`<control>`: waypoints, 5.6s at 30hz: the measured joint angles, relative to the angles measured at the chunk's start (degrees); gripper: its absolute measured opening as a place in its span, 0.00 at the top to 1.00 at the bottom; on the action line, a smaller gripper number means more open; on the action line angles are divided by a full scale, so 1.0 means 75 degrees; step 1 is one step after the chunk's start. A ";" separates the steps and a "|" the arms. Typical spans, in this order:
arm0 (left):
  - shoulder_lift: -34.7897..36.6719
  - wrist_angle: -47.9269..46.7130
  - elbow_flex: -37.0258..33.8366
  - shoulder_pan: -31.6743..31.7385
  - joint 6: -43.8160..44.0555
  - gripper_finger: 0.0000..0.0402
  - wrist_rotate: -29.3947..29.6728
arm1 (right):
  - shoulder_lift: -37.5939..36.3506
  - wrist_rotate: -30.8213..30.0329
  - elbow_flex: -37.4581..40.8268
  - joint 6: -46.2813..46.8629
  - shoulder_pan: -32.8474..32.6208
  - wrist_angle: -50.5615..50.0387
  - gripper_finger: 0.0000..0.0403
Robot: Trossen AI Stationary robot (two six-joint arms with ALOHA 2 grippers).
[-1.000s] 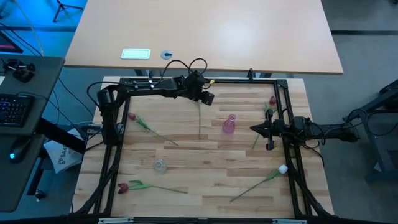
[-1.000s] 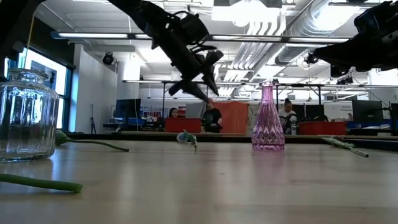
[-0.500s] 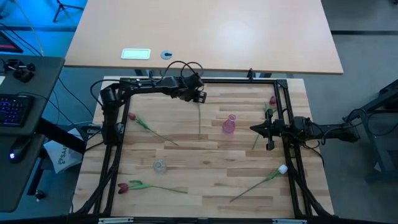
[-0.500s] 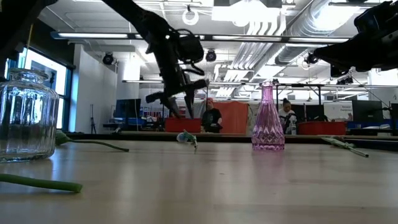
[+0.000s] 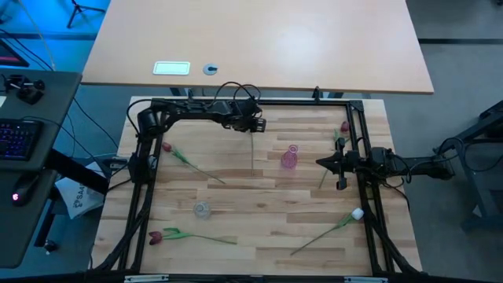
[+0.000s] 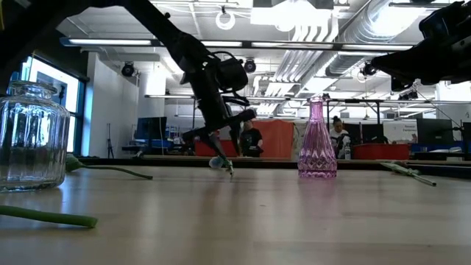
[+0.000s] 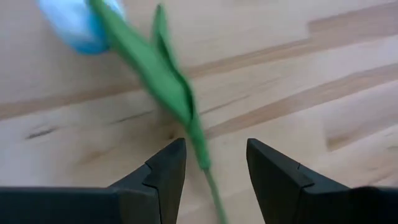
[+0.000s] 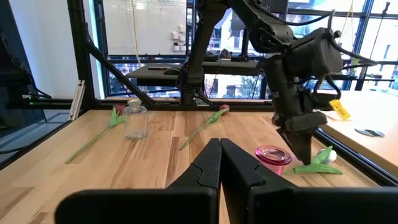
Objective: Sort flowers into vase by color
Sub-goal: Put the top white flower into the transparent vase
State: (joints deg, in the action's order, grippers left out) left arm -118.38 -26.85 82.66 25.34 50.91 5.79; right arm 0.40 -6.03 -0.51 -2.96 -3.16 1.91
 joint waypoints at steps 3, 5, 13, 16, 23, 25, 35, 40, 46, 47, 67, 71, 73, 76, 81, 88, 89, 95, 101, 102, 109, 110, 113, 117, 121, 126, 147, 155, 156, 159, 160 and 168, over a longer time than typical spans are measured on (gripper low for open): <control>-0.0142 -0.0001 -0.0007 0.0036 0.0124 0.61 0.0157 | 0.0000 0.0001 0.0000 -0.0003 0.0000 -0.0002 1.00; -0.0210 -0.0042 -0.0018 0.0073 0.0140 0.61 0.0148 | 0.0000 0.0000 0.0000 -0.0002 0.0001 -0.0001 1.00; -0.0479 0.0264 0.0007 0.0012 0.0143 0.61 0.0198 | -0.0003 0.0001 0.0000 -0.0002 0.0000 -0.0002 1.00; -0.0479 0.0262 -0.0001 0.0015 0.0101 0.62 0.0268 | -0.0003 0.0001 0.0000 -0.0002 0.0003 -0.0002 1.00; -0.0482 -0.0146 -0.0001 0.0044 -0.0217 0.88 0.0508 | 0.0000 0.0001 0.0000 0.0000 0.0000 -0.0002 1.00; -0.0462 -0.0242 -0.0001 0.0127 -0.0394 0.96 0.0448 | 0.0000 0.0001 0.0000 0.0000 0.0002 -0.0002 1.00; 0.2049 0.0389 -0.0027 0.0187 -0.2949 0.99 0.1150 | 0.0000 0.0001 0.0000 -0.0001 0.0000 -0.0002 1.00; 0.3879 0.1287 -0.0816 -0.0022 -0.3817 1.00 0.1498 | 0.0000 0.0001 0.0000 -0.0002 0.0001 -0.0002 1.00; 0.6112 0.3331 -0.3645 -0.1153 -0.2595 1.00 0.1504 | 0.0000 0.0001 0.0000 0.0000 0.0002 -0.0002 1.00; 0.6489 0.3669 -0.4103 -0.1405 -0.2361 1.00 0.1525 | 0.0000 0.0001 0.0000 0.0000 0.0000 -0.0002 1.00; 1.0986 0.7151 -0.8265 -0.5033 -0.2427 1.00 0.2480 | 0.0000 0.0001 0.0000 -0.0003 0.0000 -0.0002 1.00; 1.1537 0.8638 -0.8997 -0.5569 -0.2787 1.00 0.2051 | 0.0000 0.0001 0.0000 -0.0001 0.0001 -0.0002 1.00; 1.1767 0.8782 -0.9166 -0.5814 -0.2937 1.00 0.1677 | 0.0000 0.0001 0.0000 0.0000 0.0001 -0.0002 1.00; 1.2119 0.8706 -0.9322 -0.6094 -0.3301 1.00 0.1029 | 0.0000 0.0001 0.0000 0.0000 0.0000 -0.0002 1.00; 1.2633 0.8808 -0.9760 -0.6237 -0.4523 1.00 0.0441 | 0.0000 0.0001 0.0000 -0.0003 0.0002 -0.0002 1.00; 1.2737 0.9425 -1.0183 -0.6237 -0.5023 1.00 0.0597 | 0.0000 0.0001 0.0000 -0.0001 0.0000 -0.0002 1.00; 1.2737 0.9428 -1.0219 -0.6237 -0.4978 1.00 0.0535 | 0.0000 0.0001 0.0000 0.0000 0.0000 -0.0002 1.00; 1.2594 0.9606 -1.0326 -0.6237 -0.4847 1.00 0.0632 | 0.0000 0.0001 0.0000 -0.0001 0.0000 -0.0002 1.00; 1.2102 1.0297 -1.0325 -0.6239 -0.4990 1.00 0.0703 | 0.0000 0.0001 0.0000 -0.0002 0.0000 -0.0002 1.00; 1.2033 1.0280 -1.0323 -0.6245 -0.4883 1.00 0.0703 | 0.0000 0.0001 0.0000 -0.0003 0.0002 -0.0002 1.00; 1.1352 1.0370 -1.0323 -0.6245 -0.4671 1.00 0.0835 | 0.0000 0.0001 0.0000 0.0000 0.0001 -0.0002 1.00; 1.1261 1.0415 -1.0323 -0.6245 -0.4663 1.00 0.0843 | 0.0000 0.0001 0.0000 -0.0001 0.0000 -0.0002 1.00; 1.1004 1.0681 -1.0324 -0.6245 -0.4612 1.00 0.0846 | 0.0000 0.0001 0.0000 0.0000 0.0000 -0.0002 1.00; 1.0730 1.0674 -1.0323 -0.6245 -0.4540 1.00 0.0827 | 0.0000 0.0001 0.0000 -0.0002 0.0002 -0.0002 1.00; 1.0624 1.0671 -1.0323 -0.6245 -0.3924 0.99 0.0627 | 0.0000 0.0001 0.0000 -0.0001 0.0000 -0.0002 1.00; 1.0624 1.0541 -1.0323 -0.6245 -0.3601 0.97 0.0031 | 0.0000 0.0001 0.0000 -0.0001 0.0000 -0.0002 1.00; 1.0639 1.0534 -1.0323 -0.6245 -0.2844 0.62 -0.1674 | 0.0000 0.0001 0.0000 0.0000 0.0003 -0.0002 1.00; 1.0642 1.0535 -1.0323 -0.6245 -0.2179 0.53 -0.2411 | 0.0000 0.0001 0.0000 0.0000 0.0001 -0.0002 1.00; 1.0642 1.0556 -1.0323 -0.6245 -0.2077 0.53 -0.2438 | 0.0000 0.0001 0.0000 -0.0002 0.0000 -0.0002 1.00; 1.0642 1.0610 -1.0323 -0.6242 -0.1810 0.52 -0.2339 | 0.0000 0.0001 0.0000 -0.0002 0.0003 -0.0002 1.00; 1.0639 1.0610 -1.0323 -0.6240 -0.1729 0.52 -0.2267 | 0.0000 0.0001 0.0000 -0.0002 0.0000 -0.0002 1.00; 1.0640 1.0483 -1.0323 -0.6234 -0.0754 0.52 -0.1695 | 0.0000 0.0001 0.0000 -0.0002 0.0000 -0.0002 1.00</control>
State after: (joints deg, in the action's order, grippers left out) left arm -38.58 51.77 5.23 -21.41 45.25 -6.92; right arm 0.40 -6.02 -0.51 -2.98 -3.16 1.89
